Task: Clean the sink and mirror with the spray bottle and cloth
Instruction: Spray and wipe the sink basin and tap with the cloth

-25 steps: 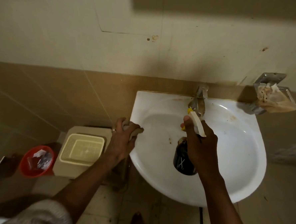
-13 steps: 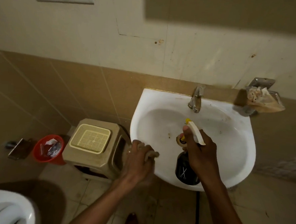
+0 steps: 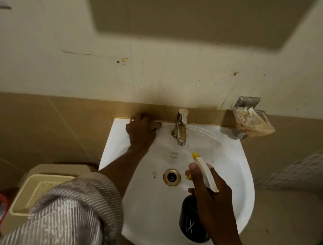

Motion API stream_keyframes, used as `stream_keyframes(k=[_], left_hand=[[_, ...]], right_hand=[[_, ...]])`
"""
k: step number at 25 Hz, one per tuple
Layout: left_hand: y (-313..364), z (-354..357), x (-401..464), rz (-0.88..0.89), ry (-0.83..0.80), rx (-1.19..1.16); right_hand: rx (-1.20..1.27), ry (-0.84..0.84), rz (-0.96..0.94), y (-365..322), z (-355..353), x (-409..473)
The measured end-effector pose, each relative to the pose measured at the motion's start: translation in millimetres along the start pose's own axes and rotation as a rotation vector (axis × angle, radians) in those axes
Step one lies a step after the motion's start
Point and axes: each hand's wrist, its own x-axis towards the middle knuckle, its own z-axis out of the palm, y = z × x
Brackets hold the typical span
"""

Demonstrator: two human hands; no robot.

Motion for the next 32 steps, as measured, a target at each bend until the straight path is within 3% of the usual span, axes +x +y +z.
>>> stream_keyframes(k=[10, 15, 20, 21, 26, 28, 32], left_hand=[[50.9, 27.2, -2.1, 0.150, -0.222, 0.034], [42.6, 14.5, -22.8, 0.165, -0.204, 0.020], [35.2, -10.6, -69.1, 0.560, -0.460, -0.165], [35.1, -12.8, -69.9, 0.579, -0.428, -0.178], [19.0, -0.2, -22.3, 0.204, -0.080, -0.242], [26.9, 9.3, -14.3, 0.106, -0.065, -0.210], [48.5, 29.9, -35.7, 0.106, -0.050, -0.100]], right_hand=[[-0.012, 0.030, -0.011, -2.4, 0.8, 10.3], [0.004, 0.043, -0.013, -10.5, 5.7, 8.3], [0.023, 0.028, -0.018, -17.7, 5.6, 4.4], [0.022, 0.032, -0.017, -19.0, 4.6, 4.4], [0.009, 0.035, -0.044, -10.9, -4.8, 7.5], [0.015, 0.031, -0.031, -6.6, -5.2, 8.8], [0.015, 0.014, -0.009, 8.0, -7.2, 12.3]])
